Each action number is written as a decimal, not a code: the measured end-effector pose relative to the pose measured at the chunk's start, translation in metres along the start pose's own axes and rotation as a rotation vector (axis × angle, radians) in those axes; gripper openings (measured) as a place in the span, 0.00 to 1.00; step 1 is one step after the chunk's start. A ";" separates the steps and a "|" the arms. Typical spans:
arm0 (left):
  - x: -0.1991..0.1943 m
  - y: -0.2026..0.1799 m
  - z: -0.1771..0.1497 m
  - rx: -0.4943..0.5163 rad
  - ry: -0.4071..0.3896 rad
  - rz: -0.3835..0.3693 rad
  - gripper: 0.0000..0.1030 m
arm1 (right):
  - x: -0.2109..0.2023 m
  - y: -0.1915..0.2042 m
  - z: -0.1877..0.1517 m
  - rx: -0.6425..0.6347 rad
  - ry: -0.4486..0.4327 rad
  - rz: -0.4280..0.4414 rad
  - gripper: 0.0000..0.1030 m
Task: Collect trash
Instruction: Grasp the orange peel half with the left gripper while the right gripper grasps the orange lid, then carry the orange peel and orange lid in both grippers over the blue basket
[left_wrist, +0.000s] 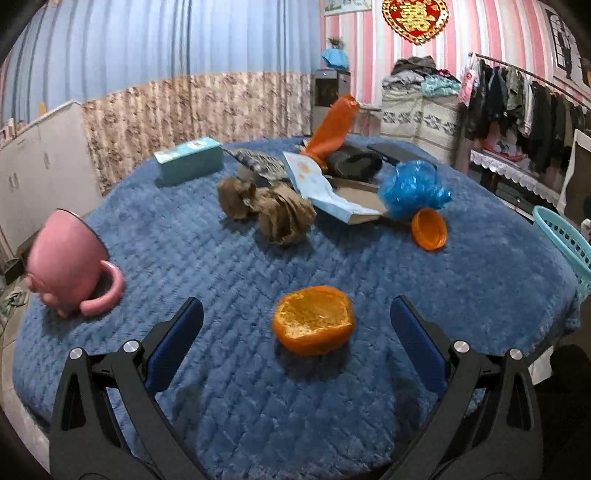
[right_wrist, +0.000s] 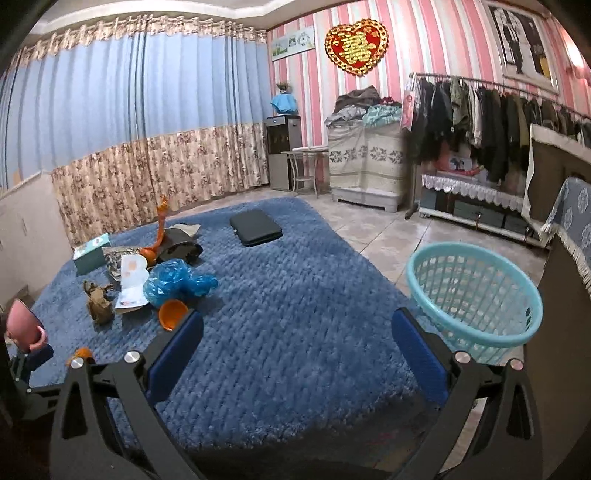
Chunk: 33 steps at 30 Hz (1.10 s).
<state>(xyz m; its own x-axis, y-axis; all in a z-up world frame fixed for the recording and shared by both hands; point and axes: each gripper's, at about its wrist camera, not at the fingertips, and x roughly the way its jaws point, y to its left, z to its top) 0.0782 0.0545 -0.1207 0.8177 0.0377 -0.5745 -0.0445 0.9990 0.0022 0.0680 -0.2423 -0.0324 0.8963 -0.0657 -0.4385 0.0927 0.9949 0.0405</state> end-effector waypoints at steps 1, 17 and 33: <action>0.003 0.000 -0.001 0.002 0.006 -0.008 0.88 | 0.001 0.002 0.000 -0.011 -0.004 -0.006 0.96; 0.022 0.002 0.008 0.020 0.077 -0.022 0.32 | 0.030 0.020 0.001 0.002 0.082 0.079 0.96; 0.020 0.083 0.056 -0.076 -0.004 0.128 0.32 | 0.093 0.107 -0.009 -0.218 0.135 0.216 0.96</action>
<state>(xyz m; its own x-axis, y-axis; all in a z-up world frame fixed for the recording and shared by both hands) 0.1232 0.1392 -0.0857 0.8047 0.1649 -0.5703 -0.1916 0.9814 0.0134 0.1575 -0.1415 -0.0765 0.8183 0.1451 -0.5562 -0.2015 0.9786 -0.0412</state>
